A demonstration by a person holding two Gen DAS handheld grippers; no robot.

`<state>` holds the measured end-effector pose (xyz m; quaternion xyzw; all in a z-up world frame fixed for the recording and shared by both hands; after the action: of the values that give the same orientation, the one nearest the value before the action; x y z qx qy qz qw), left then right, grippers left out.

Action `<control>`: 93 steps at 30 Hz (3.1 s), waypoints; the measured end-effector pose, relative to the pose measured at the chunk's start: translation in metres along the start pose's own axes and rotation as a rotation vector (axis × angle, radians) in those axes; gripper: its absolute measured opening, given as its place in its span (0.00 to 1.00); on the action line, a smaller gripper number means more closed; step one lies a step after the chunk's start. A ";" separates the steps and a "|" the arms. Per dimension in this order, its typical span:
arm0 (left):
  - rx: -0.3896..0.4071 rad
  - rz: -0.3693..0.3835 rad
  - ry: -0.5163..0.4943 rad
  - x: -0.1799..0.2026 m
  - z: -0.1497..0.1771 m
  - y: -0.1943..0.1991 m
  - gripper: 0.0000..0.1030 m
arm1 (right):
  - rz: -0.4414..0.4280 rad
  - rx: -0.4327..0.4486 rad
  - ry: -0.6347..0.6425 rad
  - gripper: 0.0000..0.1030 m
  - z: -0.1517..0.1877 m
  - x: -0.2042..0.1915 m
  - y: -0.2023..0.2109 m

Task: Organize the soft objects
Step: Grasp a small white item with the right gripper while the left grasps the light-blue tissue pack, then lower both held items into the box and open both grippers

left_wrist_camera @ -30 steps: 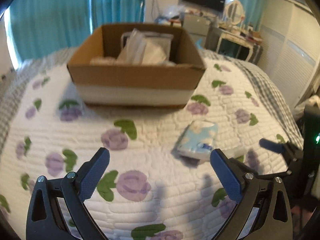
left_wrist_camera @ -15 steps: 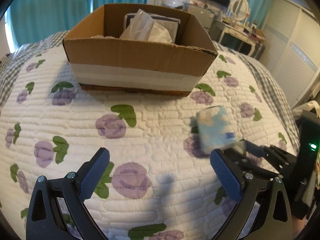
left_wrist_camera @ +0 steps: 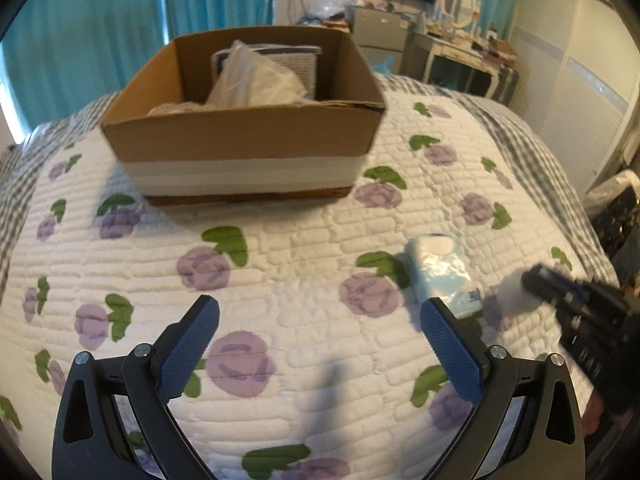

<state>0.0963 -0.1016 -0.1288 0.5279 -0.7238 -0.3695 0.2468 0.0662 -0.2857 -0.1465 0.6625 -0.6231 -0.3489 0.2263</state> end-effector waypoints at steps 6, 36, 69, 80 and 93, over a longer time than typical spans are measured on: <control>-0.011 0.028 -0.058 0.030 -0.009 -0.010 0.99 | 0.021 0.049 -0.036 0.12 -0.017 0.023 0.004; -0.103 0.135 -0.099 0.080 -0.017 -0.037 0.50 | 0.036 0.094 -0.071 0.12 -0.032 0.030 0.010; 0.261 -0.033 -0.059 -0.060 -0.082 0.141 0.50 | -0.166 0.358 0.134 0.12 -0.150 -0.157 0.125; 0.184 -0.020 -0.037 -0.103 -0.120 0.049 0.50 | -0.193 0.267 0.089 0.12 -0.201 -0.169 0.014; 0.160 -0.036 -0.018 -0.125 -0.129 -0.021 0.73 | -0.195 0.178 0.066 0.12 -0.210 -0.170 -0.082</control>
<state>0.2448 -0.0219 -0.0630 0.5554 -0.7438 -0.3195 0.1905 0.2807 -0.1369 -0.0382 0.7483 -0.5766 -0.2906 0.1520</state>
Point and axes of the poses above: each gripper's, at about its wrist camera, not at the fingertips, and y roughly against the way its jaws point, x to its right, z to its underside, the point moved 3 cm from there along -y, roughly the way its jaws point, and after that the axes turned 9 degrees about -y, right-handed, at the moved point
